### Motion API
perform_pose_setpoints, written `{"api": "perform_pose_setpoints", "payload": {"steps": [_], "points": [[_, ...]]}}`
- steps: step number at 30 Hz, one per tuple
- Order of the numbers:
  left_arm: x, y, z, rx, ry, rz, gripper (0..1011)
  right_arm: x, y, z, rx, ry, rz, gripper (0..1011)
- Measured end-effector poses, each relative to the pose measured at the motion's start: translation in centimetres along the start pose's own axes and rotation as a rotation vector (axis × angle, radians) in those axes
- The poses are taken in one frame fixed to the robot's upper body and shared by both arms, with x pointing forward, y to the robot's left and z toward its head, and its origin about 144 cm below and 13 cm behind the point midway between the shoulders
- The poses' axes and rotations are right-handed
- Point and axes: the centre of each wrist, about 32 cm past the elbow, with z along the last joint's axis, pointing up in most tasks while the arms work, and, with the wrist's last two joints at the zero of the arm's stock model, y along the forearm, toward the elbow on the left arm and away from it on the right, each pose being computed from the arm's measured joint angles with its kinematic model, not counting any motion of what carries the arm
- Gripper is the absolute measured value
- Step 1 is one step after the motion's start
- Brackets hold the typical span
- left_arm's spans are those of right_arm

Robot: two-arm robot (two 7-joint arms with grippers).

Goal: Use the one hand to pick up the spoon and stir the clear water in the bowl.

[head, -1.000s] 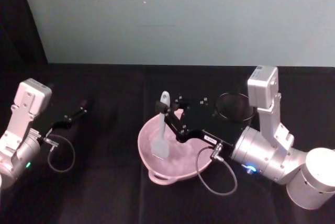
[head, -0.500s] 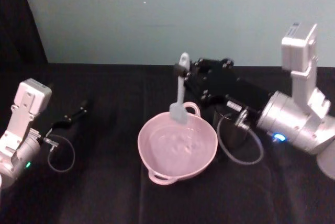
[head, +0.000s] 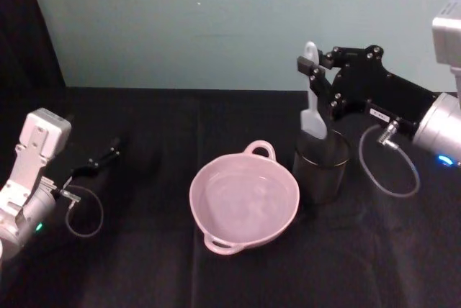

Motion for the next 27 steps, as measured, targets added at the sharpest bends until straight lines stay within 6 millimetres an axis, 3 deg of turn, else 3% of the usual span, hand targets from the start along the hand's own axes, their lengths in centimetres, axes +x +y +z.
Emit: {"api": "perform_pose_setpoints", "payload": {"steps": [10, 27], "points": [[0.0, 0.0, 0.0, 0.0, 0.0, 0.0, 1005, 1.1, 0.4, -1.3, -0.097, -0.009, 0.005, 118], [0.0, 0.0, 0.0, 0.0, 0.0, 0.0, 1005, 4.4, 0.7, -8.0, -0.034, 0.302, -0.021, 118]]}}
